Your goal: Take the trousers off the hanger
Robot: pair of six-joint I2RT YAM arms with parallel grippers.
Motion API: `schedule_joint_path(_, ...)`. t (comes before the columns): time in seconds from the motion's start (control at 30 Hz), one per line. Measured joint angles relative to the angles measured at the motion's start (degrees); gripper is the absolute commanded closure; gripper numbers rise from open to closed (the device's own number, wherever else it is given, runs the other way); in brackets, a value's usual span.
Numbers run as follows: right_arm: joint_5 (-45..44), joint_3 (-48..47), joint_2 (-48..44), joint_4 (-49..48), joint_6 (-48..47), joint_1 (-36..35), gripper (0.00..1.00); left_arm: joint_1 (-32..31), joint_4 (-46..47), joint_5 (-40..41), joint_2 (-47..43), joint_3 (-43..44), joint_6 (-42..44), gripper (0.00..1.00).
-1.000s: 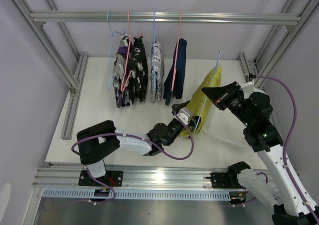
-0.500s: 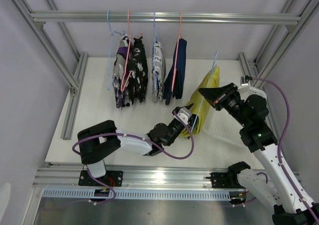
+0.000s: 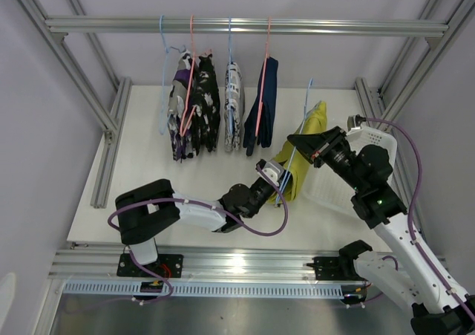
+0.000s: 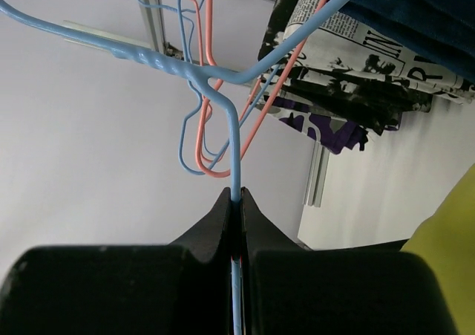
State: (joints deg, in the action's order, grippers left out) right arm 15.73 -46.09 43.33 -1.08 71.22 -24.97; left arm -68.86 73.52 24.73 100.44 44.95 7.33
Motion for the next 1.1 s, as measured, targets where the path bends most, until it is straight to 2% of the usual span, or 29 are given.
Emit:
schedule_joint_path(0.27, -0.3, 0.4, -0.5, -0.5, 0.3, -0.4, 1.0, 0.0, -1.4, -1.1, -1.4, -0.1, -2.2, 0.99)
schedule_joint_path(0.57, -0.5, 1.1, -5.3, 0.8, 0.3, -0.5, 1.0, -0.6, -4.7, -1.1, -9.6, -1.5, -3.7, 1.0)
schedule_joint_path(0.83, -1.7, 4.0, -12.7, 3.1, 0.1, -0.5, 1.0, -2.5, -6.7, -0.6, -15.5, -1.5, -0.8, 1.0)
schedule_joint_path(1.1, -3.3, 7.6, -15.5, 5.5, -0.9, -0.4, 1.0, -4.7, -12.0, 0.2, -19.3, -1.2, 3.6, 0.99)
